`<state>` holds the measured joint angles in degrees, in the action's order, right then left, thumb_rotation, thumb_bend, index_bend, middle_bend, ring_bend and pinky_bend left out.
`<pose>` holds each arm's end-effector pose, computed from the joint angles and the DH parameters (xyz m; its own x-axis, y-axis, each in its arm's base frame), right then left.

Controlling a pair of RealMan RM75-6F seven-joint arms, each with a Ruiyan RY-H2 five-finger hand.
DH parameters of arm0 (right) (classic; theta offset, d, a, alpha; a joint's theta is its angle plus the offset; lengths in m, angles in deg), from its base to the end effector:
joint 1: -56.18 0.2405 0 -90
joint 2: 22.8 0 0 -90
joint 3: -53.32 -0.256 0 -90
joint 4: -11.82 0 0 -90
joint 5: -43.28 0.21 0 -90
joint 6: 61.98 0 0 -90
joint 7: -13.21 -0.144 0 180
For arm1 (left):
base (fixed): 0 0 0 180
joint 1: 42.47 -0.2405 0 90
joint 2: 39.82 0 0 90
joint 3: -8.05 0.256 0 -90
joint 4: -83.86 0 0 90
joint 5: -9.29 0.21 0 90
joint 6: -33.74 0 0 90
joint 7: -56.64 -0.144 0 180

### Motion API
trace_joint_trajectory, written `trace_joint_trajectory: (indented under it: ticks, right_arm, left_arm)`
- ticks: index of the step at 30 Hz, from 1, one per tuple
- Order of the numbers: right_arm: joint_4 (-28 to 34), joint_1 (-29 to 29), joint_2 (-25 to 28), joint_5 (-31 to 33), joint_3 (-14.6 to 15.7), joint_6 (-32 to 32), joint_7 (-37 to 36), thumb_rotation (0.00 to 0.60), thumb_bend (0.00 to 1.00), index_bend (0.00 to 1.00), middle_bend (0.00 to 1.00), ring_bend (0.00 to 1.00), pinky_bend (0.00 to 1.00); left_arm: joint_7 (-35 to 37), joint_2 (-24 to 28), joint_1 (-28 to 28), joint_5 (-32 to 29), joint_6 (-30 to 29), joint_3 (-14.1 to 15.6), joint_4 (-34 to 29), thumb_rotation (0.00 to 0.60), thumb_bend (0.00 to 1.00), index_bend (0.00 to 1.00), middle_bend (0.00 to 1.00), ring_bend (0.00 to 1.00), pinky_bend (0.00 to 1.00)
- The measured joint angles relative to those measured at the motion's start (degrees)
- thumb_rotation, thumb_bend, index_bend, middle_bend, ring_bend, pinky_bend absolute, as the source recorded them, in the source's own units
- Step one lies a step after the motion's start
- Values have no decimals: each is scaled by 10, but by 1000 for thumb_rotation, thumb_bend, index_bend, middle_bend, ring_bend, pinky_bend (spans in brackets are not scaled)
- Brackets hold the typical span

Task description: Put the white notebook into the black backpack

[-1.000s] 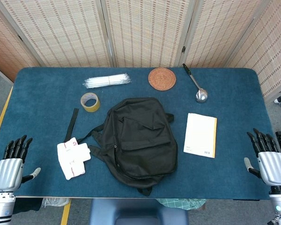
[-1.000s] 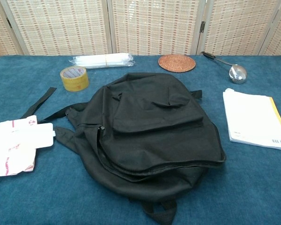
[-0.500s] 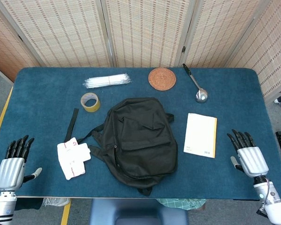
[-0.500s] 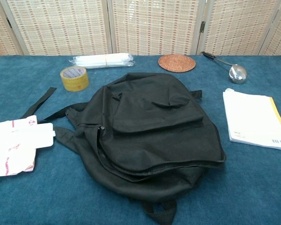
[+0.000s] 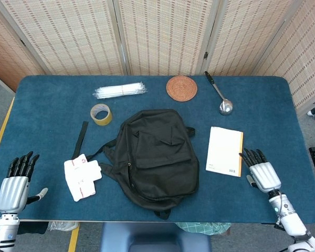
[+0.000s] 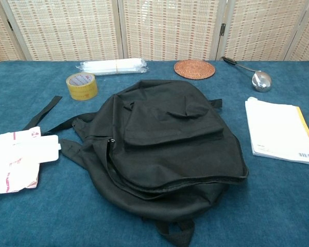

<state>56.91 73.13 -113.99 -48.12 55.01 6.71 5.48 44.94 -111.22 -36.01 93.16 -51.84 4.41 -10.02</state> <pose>-0.3784 -0.2497 0.0395 0.6359 -0.2087 0.7430 -0.7704 -0.2279 0.5954 -0.2910 0.1905 0.1212 0.4376 -0.0155 0.8990 0.8991 -0.0037 -0.4377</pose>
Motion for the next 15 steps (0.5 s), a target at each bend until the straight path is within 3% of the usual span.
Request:
trace_joint_trajectory:
  ticks: [9, 15]
  right_arm:
    - [-116, 26, -70, -22, 11, -2, -58, 600, 445, 0, 0, 70, 0]
    - [-161, 34, -97, -26, 14, 4, -89, 600, 445, 0, 0, 74, 0]
  left_arm:
    - [-4, 2, 0, -4, 3, 0, -5, 600, 220, 60, 43, 38, 0]
    - [-6, 2, 1, -5, 4, 0, -7, 600, 221, 60, 43, 38, 0]
